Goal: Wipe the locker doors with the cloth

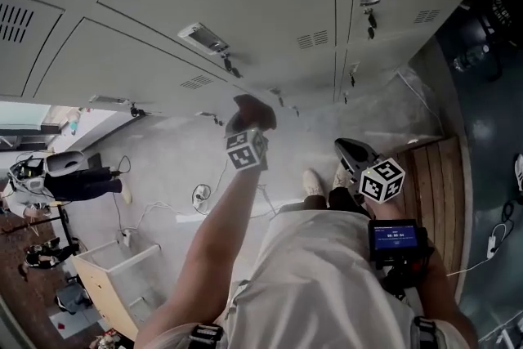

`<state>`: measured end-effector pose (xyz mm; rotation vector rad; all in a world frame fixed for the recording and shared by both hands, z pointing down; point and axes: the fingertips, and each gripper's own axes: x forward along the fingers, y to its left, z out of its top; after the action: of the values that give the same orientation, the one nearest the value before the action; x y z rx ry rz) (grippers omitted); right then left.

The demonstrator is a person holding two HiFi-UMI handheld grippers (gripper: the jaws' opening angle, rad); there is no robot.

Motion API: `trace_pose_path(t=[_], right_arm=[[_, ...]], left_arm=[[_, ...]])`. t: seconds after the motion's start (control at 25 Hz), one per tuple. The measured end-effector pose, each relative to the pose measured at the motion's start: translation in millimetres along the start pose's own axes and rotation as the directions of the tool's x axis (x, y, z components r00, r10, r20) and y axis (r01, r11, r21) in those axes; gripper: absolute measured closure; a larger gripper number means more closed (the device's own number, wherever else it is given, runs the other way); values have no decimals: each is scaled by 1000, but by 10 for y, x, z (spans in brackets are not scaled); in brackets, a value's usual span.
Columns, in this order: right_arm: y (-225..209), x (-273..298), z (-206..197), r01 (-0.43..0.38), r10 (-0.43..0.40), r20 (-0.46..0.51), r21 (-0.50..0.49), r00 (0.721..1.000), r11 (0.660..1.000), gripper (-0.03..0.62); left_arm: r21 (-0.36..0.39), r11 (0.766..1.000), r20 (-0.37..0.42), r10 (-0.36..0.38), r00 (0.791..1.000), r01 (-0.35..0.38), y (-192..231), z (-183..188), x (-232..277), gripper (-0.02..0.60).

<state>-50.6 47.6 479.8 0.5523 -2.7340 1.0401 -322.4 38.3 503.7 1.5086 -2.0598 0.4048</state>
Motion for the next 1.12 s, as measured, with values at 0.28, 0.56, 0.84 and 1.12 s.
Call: trace_pose_path(t=[0.28,0.56,0.84,1.12], right_arm=[[-166,-167,-46,57,-61,51,70,997,996,574],[-363,-487,2,119,-132,112,116,985,986,574],[-503,-700,-80,159,-179,122,159,976,974,574],[-471,-738,-228,159,-175,86,161,981,974,574]], left_arm=[[15,986,49,167,985,-168,65,449,215,505],[56,989,77,133,988,-137,-531,454,415,505],[142,990,62,4,998,-13,-1464,524,665,505],[373,895,60,-288,956,246,-2629,660,831,505]])
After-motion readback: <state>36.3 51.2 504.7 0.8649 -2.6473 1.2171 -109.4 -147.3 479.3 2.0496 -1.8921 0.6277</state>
